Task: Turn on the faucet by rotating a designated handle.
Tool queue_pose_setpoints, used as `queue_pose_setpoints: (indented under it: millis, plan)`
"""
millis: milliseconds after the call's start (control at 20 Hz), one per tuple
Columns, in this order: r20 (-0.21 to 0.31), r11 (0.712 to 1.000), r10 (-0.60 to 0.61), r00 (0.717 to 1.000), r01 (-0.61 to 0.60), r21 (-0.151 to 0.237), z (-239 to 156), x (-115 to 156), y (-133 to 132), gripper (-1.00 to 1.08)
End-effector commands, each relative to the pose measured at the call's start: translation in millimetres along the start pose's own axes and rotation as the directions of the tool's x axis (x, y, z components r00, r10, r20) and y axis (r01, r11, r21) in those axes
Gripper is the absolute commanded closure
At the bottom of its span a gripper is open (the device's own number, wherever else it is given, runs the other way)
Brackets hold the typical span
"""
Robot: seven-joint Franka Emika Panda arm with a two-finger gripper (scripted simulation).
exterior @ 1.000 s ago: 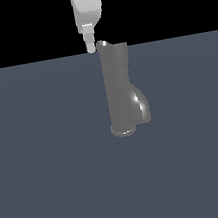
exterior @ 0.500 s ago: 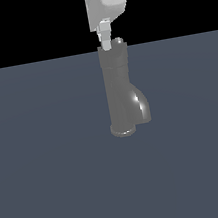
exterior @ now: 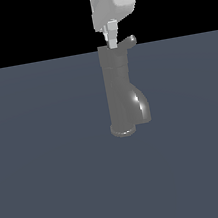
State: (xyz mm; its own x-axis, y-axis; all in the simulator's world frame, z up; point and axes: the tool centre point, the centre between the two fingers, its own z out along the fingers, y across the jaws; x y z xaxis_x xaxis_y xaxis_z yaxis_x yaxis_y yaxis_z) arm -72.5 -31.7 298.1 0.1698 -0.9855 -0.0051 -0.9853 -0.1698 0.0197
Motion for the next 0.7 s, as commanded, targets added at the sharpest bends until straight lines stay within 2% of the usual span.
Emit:
queue_pose_setpoints:
  millis: [0,250,300,650]
  plan:
    - [-0.003,0.996,0.086,0.996,-0.086,0.018,-0.3,56.6,0.0,1.08]
    - [-0.003,0.995,0.1,0.995,-0.1,0.02,-0.6,78.4,-4.1,1.08]
    - [0.004,1.0,0.007,1.0,-0.007,-0.009,-0.8,21.5,-5.2,1.08]
    - [0.001,0.999,0.034,0.999,-0.034,0.0,-0.8,44.1,-23.8,1.08]
